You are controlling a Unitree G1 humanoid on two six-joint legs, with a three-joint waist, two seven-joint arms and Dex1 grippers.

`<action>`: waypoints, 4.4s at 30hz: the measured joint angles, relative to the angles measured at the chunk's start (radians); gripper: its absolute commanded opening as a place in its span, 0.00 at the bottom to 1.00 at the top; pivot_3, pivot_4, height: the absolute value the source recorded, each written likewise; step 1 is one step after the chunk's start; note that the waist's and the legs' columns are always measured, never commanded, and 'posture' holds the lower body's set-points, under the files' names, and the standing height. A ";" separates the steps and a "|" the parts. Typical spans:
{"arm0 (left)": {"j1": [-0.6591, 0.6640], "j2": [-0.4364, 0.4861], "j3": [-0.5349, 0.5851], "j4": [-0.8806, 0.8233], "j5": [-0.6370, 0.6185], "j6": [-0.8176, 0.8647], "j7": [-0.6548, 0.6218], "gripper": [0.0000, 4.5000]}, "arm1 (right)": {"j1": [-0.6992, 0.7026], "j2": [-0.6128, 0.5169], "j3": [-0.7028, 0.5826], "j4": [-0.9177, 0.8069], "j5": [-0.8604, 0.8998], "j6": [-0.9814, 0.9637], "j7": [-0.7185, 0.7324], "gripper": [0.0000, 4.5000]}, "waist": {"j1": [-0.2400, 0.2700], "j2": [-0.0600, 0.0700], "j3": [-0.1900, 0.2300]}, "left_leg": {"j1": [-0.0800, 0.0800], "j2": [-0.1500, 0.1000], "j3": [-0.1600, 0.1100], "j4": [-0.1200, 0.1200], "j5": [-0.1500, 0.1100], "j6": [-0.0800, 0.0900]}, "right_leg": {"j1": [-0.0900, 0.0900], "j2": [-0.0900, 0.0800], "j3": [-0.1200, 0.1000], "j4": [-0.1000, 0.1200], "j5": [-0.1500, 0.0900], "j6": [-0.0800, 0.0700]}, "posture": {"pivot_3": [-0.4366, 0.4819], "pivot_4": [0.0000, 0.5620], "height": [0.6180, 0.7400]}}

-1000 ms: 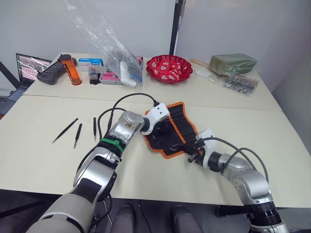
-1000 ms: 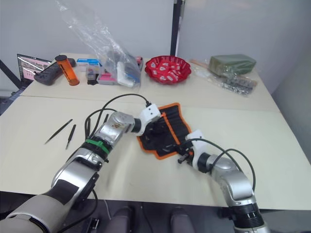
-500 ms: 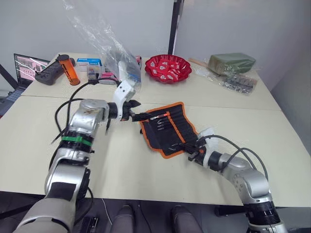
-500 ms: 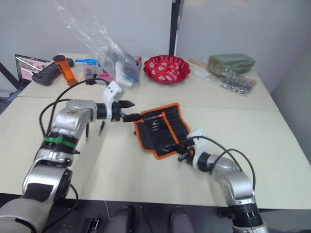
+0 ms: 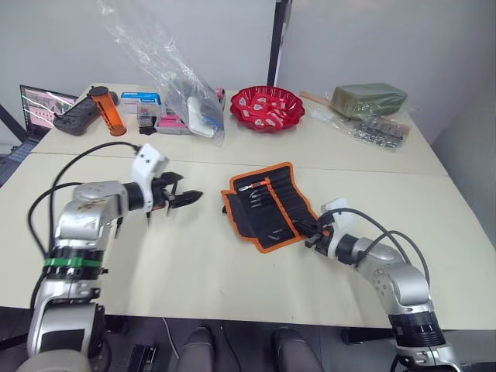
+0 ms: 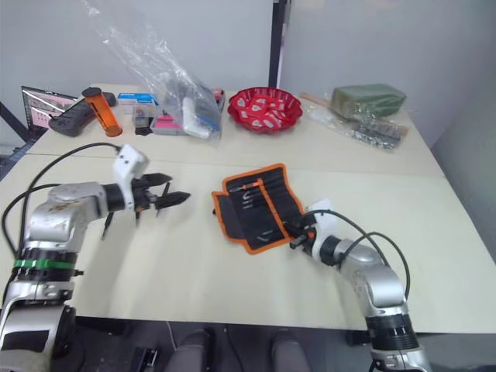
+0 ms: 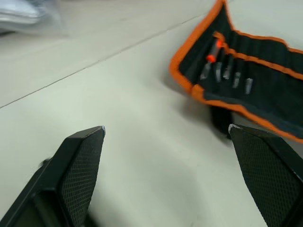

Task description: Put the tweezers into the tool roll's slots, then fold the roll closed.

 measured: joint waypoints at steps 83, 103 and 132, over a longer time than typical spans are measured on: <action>0.170 0.339 0.269 0.345 -0.099 -0.379 -0.096 0.01 | 0.001 0.015 0.004 0.162 -0.063 -0.224 0.149 0.00 | 0.003 -0.014 -0.012 | 0.010 0.008 0.007 -0.014 -0.003 -0.004 | 0.004 0.000 -0.003 -0.011 -0.003 -0.010 | 0.48 0.27 0.91; 0.161 0.275 0.194 0.697 -0.001 -0.508 -0.026 0.70 | 0.000 0.025 0.012 0.162 -0.065 -0.224 0.143 0.00 | 0.003 -0.014 -0.012 | 0.010 0.010 0.008 -0.014 -0.003 -0.004 | 0.003 0.002 -0.004 -0.011 -0.002 -0.010 | 0.48 0.27 0.91; 0.294 0.259 0.247 0.539 -0.028 -0.458 -0.012 0.01 | 0.023 0.022 0.025 0.113 -0.065 -0.204 0.130 0.00 | -0.004 -0.013 -0.012 | 0.010 0.014 0.009 -0.015 -0.003 -0.005 | 0.003 0.004 -0.004 -0.011 -0.001 -0.011 | 0.48 0.27 0.91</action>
